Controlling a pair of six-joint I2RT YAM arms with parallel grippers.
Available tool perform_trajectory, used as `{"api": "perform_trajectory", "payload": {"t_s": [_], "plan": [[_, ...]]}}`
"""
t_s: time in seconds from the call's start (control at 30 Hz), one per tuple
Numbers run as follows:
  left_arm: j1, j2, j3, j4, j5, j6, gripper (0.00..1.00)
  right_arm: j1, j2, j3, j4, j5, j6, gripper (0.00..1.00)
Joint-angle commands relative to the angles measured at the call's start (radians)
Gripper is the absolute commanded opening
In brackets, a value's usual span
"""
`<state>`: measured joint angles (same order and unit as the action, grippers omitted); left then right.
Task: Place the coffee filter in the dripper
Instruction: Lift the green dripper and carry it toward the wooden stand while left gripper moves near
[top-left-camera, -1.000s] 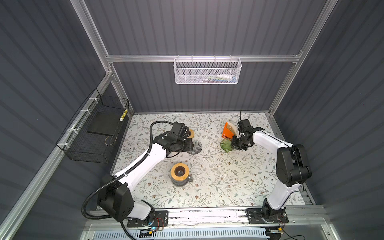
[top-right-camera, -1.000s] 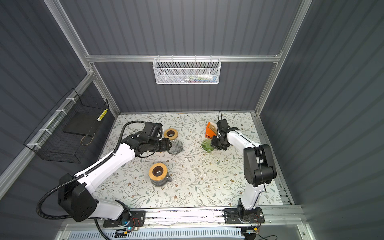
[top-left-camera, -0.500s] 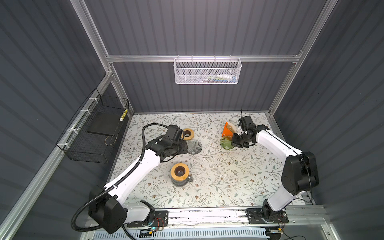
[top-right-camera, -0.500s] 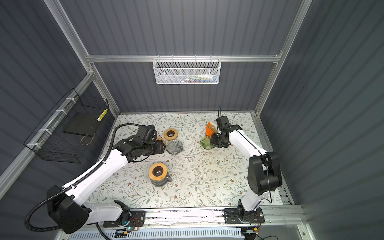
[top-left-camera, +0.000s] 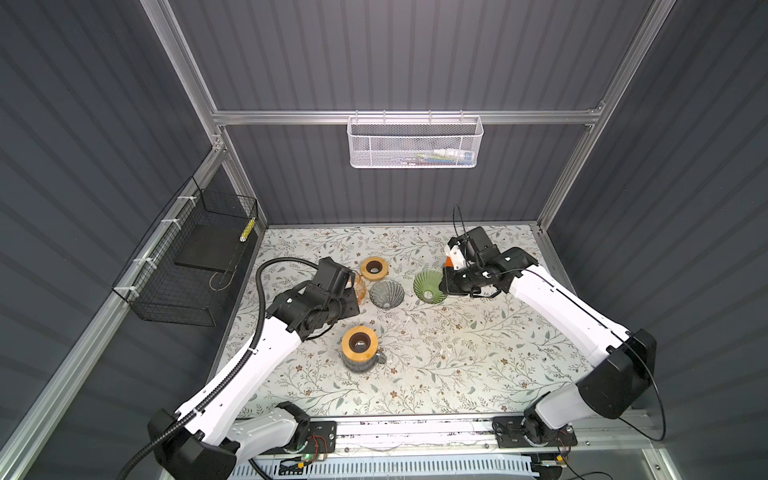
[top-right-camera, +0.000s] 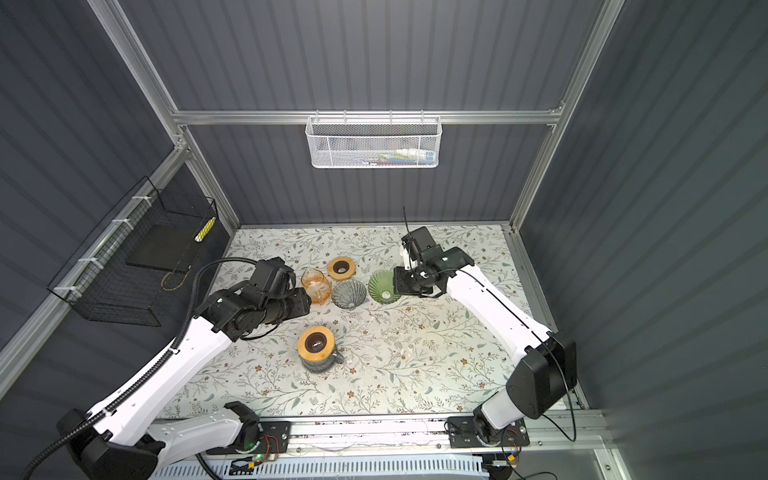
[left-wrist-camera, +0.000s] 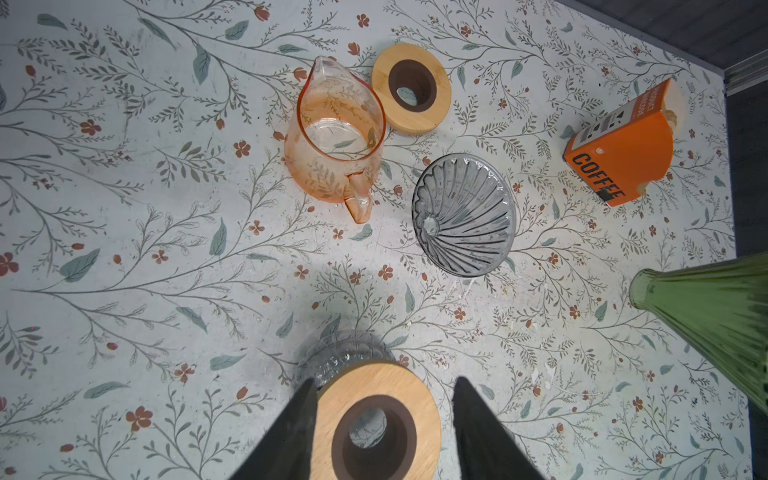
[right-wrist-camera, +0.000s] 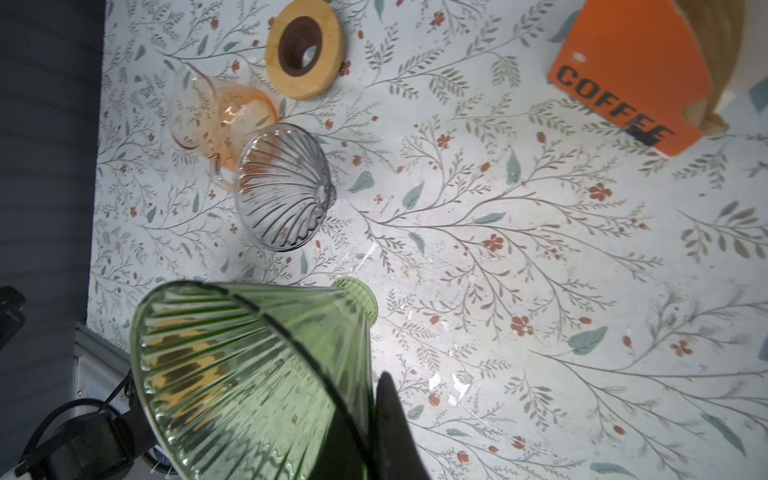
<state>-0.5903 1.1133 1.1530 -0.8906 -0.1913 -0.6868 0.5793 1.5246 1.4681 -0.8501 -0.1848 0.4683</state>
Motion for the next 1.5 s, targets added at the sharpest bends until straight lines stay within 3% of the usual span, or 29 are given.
{"api": "perform_trajectory", "payload": {"t_s": [0.0, 0.17, 0.57, 0.77, 1.47], "plan": [[0.001, -0.059, -0.033, -0.084, 0.010, -0.057, 0.55, 0.059, 0.007, 0.066, -0.039, -0.036, 0.010, 0.00], [0.001, -0.152, -0.074, -0.105, 0.053, -0.132, 0.56, 0.156, 0.063, 0.143, -0.037, -0.074, 0.005, 0.00], [0.001, -0.306, -0.057, -0.284, 0.039, -0.235, 0.54, 0.315, 0.178, 0.234, -0.018, -0.135, 0.005, 0.00], [0.001, -0.284, -0.013, -0.366, 0.045, -0.213, 0.51, 0.366, 0.223, 0.244, 0.016, -0.185, 0.026, 0.00], [0.001, -0.272, -0.056, -0.302, 0.133, -0.119, 0.41, 0.414, 0.344, 0.273, 0.039, -0.168, 0.030, 0.00]]}}
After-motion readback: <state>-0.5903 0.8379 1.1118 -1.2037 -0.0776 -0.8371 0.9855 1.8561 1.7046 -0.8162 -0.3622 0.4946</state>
